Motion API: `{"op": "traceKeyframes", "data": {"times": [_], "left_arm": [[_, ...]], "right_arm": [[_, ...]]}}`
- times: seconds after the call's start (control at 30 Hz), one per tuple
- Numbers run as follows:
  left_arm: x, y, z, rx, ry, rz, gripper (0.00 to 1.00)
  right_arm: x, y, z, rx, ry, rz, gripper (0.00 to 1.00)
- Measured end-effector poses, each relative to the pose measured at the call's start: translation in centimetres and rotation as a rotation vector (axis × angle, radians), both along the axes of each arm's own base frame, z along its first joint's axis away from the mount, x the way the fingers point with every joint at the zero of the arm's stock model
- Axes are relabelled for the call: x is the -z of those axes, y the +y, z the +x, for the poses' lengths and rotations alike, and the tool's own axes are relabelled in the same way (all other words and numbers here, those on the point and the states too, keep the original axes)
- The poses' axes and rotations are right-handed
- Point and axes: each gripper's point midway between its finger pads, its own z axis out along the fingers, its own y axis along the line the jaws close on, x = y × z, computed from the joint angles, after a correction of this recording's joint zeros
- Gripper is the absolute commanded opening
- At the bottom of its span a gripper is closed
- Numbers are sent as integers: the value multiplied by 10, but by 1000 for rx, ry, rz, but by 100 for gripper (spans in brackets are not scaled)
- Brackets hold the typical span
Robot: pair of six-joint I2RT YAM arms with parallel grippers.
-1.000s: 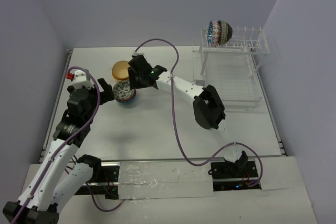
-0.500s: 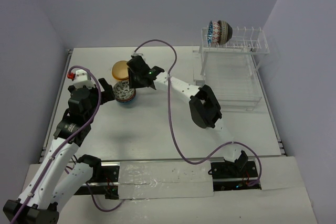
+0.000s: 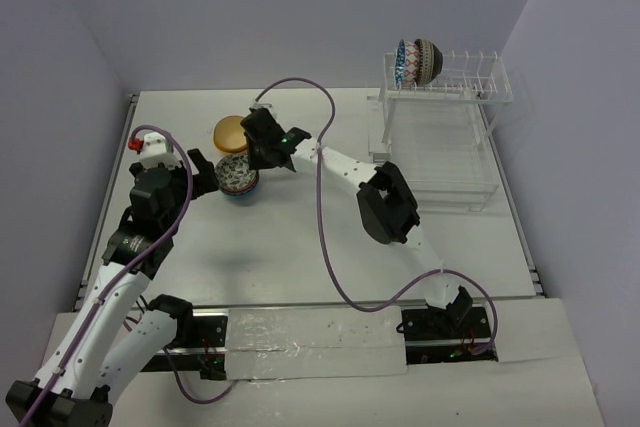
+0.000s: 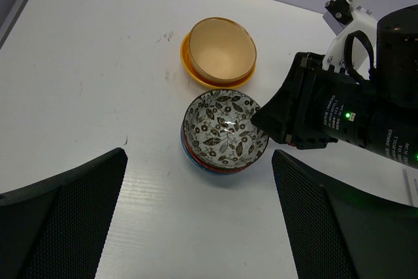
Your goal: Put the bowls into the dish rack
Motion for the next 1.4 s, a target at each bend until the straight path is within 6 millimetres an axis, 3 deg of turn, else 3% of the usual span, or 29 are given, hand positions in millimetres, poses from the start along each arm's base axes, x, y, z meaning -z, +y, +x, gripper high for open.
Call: {"op": "traceKeyframes", "data": {"times": [0.57, 0.8, 0.97, 1.2, 1.4], "left_arm": [[0, 0, 0, 1, 0, 0, 99], [0, -1, 0, 6, 1, -2, 99], [0, -2, 0, 8, 1, -2, 99], [0, -1, 0, 8, 1, -2, 99], [0, -1, 0, 8, 1, -2, 99]], "right_arm": [[8, 6, 8, 4, -11, -4, 29], [9, 3, 10, 2, -23, -23, 4], [8, 1, 13, 17, -44, -29, 0], [0, -26, 1, 8, -63, -104, 0], [-34, -50, -6, -11, -107, -134, 0]]}}
